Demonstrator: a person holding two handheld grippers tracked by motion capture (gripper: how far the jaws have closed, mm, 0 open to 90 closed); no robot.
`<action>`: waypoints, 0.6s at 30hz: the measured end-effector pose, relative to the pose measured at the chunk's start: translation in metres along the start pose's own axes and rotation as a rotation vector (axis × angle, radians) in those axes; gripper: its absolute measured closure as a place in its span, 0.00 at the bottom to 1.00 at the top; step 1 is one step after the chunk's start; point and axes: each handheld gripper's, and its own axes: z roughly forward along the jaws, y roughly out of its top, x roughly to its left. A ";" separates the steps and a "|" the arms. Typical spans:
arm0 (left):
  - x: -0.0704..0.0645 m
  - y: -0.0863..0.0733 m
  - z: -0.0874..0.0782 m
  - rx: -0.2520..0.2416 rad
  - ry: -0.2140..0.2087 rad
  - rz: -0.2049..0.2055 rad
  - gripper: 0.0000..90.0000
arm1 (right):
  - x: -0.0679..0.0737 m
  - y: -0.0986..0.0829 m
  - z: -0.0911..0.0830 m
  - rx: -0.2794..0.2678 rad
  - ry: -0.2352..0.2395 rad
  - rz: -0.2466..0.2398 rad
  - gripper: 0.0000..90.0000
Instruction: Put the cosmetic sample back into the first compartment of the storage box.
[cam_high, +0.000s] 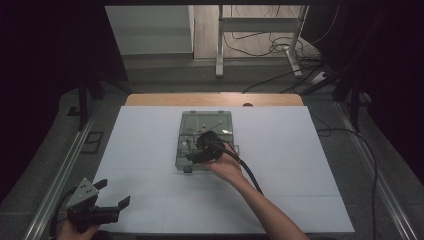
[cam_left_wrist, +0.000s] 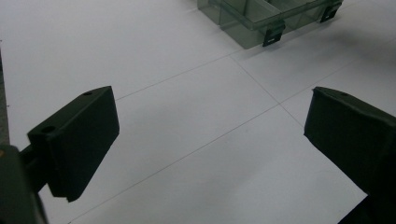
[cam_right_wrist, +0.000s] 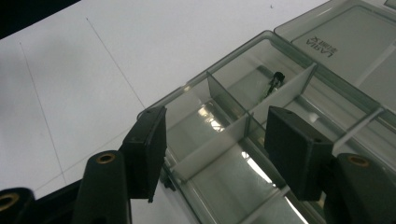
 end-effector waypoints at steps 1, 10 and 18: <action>0.000 0.000 0.000 -0.001 -0.003 0.004 0.04 | 0.000 -0.001 -0.001 0.001 0.002 0.001 0.43; -0.001 0.000 -0.001 -0.007 -0.013 0.012 0.04 | -0.001 -0.007 -0.010 0.024 0.009 0.022 0.31; -0.001 0.000 0.000 -0.002 -0.010 0.014 0.04 | -0.001 -0.009 -0.018 0.024 0.020 0.024 0.27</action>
